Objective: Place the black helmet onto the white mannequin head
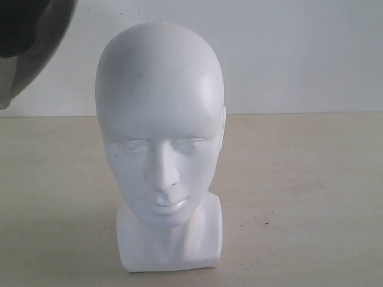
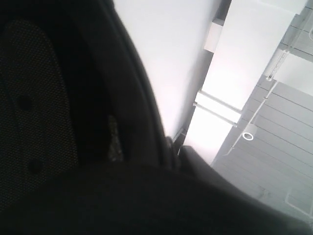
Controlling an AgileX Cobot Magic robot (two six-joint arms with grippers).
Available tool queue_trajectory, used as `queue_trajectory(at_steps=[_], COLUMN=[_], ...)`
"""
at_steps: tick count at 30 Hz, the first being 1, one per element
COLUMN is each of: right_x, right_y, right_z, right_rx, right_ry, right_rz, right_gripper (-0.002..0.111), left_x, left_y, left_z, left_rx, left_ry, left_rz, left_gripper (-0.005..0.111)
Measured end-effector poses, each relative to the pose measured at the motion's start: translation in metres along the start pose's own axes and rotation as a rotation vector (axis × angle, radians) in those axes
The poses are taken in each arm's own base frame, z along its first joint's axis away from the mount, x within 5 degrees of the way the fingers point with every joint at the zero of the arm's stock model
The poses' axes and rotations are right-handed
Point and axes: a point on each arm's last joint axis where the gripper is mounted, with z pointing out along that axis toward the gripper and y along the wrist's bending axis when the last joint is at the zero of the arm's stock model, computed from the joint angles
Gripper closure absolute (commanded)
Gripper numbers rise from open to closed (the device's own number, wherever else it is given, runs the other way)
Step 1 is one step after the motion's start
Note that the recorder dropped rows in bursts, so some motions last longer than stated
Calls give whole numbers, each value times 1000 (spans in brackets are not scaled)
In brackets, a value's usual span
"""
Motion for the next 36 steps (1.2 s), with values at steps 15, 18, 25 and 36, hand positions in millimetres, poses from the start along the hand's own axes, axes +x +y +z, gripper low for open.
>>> queue_trajectory(at_steps=[15, 18, 25, 36], right_x=[-33, -39, -44, -47], right_y=[0, 0, -2, -1], right_z=[-6, -9, -11, -12], right_rx=[-3, -16, -33, -68], right_ry=[-366, -447, -509, -485], right_rz=[15, 94, 205, 341], right_gripper=[108, 108, 108, 108], left_x=[-6, 3, 22, 55], left_y=[20, 30, 42, 54], left_z=[43, 50, 81, 105], left_rx=[26, 25, 63, 124], left_ry=[74, 113, 190, 269], left_rz=[-89, -125, -156, -184], left_gripper=[102, 102, 102, 102])
